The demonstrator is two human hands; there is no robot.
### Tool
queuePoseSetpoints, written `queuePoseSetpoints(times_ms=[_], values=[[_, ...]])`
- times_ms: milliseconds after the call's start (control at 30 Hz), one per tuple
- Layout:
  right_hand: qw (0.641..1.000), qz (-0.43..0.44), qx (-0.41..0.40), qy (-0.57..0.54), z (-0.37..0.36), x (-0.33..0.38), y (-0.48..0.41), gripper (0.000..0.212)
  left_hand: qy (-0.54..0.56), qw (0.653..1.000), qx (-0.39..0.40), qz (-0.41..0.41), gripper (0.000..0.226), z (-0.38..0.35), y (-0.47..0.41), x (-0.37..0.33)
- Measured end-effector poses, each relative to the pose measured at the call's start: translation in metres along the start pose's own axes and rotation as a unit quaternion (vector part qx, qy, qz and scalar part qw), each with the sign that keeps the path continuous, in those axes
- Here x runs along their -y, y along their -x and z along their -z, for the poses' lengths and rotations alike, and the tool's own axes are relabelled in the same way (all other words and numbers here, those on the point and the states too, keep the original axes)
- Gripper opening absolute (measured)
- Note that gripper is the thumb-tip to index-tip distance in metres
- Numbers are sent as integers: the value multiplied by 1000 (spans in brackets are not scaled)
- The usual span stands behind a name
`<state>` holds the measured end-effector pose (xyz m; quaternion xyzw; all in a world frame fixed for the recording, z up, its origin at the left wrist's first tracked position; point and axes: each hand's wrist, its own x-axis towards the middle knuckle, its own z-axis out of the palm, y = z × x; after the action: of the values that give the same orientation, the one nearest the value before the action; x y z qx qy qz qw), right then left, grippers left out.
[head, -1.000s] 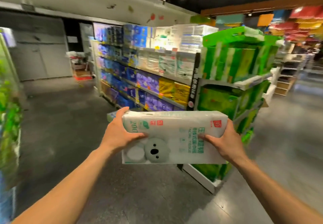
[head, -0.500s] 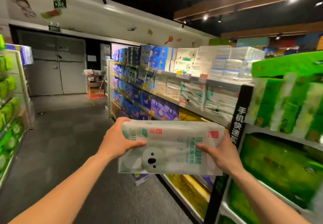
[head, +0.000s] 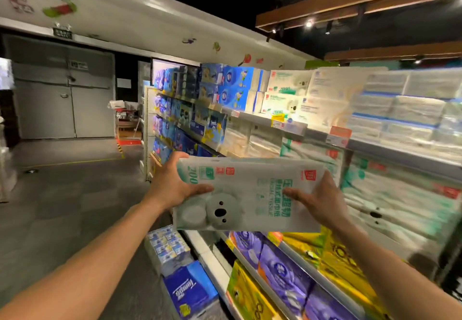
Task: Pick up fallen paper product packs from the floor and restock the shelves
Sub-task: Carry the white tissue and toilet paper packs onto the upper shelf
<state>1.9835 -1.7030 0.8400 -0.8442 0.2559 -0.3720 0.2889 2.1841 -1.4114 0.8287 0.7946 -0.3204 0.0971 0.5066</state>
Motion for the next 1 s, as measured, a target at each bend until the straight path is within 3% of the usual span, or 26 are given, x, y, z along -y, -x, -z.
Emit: queuePoseSetpoints(times_ms=[267, 433, 633, 1000], values=[[998, 3, -63, 4, -142, 3, -164, 72, 4, 998, 18, -68, 89, -28, -230, 109], [993, -19, -115, 10, -195, 22, -267, 81, 31, 992, 37, -119, 77, -38, -383, 134], [981, -8, -181, 69, -199, 59, -372, 76, 75, 977, 42, -193, 82, -64, -536, 129], [954, 31, -262, 145, -177, 70, -557, 90, 157, 953, 14, -259, 84, -143, -735, 91]])
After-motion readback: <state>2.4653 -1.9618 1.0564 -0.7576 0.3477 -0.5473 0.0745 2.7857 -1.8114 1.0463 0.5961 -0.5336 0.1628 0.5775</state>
